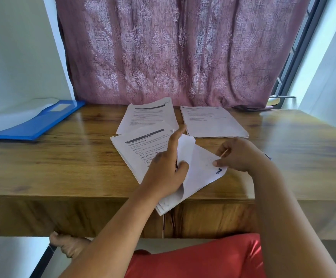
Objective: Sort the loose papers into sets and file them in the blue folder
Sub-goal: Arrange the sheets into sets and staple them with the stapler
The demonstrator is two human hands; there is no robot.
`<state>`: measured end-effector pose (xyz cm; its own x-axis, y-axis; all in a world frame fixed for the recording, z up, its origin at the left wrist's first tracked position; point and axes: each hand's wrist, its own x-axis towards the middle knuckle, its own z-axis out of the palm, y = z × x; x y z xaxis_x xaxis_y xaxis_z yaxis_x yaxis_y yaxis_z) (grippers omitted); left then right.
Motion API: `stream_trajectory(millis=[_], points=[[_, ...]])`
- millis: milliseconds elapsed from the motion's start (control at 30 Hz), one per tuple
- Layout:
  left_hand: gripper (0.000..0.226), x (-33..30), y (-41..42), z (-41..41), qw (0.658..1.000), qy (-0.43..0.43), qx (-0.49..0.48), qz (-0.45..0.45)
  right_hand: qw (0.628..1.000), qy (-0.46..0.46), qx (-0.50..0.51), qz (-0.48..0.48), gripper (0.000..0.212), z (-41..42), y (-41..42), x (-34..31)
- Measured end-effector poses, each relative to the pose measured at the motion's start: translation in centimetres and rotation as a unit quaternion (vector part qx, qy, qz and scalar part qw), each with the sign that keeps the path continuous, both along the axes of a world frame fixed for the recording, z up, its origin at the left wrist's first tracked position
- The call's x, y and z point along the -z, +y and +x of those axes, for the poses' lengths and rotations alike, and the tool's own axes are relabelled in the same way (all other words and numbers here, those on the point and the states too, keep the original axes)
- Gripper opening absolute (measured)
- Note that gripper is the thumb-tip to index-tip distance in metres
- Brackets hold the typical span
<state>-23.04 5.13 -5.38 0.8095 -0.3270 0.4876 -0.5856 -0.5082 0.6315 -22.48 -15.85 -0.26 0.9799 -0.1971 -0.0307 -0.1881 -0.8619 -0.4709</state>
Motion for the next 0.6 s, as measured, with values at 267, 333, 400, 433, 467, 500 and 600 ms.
stream_trajectory(millis=[267, 333, 400, 433, 467, 500, 600], points=[[0.043, -0.2, -0.3, -0.4, 0.995, 0.018, -0.032, 0.094, 0.987, -0.119, -0.023, -0.104, 0.016, 0.1, 1.8, -1.7], [0.059, -0.3, -0.3, -0.5, 0.993, 0.011, -0.042, 0.109, 0.986, -0.149, -0.032, -0.07, 0.015, 0.2, 2.2, -2.3], [0.062, -0.3, -0.3, -0.6, 0.991, -0.001, -0.044, 0.123, 0.985, -0.165, -0.044, 0.022, 0.014, 0.6, 2.4, -2.6], [0.059, -0.3, -0.3, -0.7, 0.991, -0.004, -0.043, 0.125, 0.982, -0.162, -0.048, 0.089, 0.012, 0.6, 2.5, -2.7], [0.055, -0.3, -0.3, -0.6, 0.991, -0.004, -0.042, 0.124, 0.974, -0.15, -0.05, 0.159, 0.008, 0.6, 2.6, -2.7], [0.049, -0.2, -0.3, -0.6, 0.992, -0.002, -0.04, 0.118, 0.966, -0.137, -0.052, 0.212, 0.005, 0.6, 2.8, -2.7], [0.023, -0.2, -0.2, -0.4, 0.996, -0.003, -0.032, 0.078, 0.957, -0.12, -0.058, 0.259, 0.015, 0.7, 2.8, -2.7]])
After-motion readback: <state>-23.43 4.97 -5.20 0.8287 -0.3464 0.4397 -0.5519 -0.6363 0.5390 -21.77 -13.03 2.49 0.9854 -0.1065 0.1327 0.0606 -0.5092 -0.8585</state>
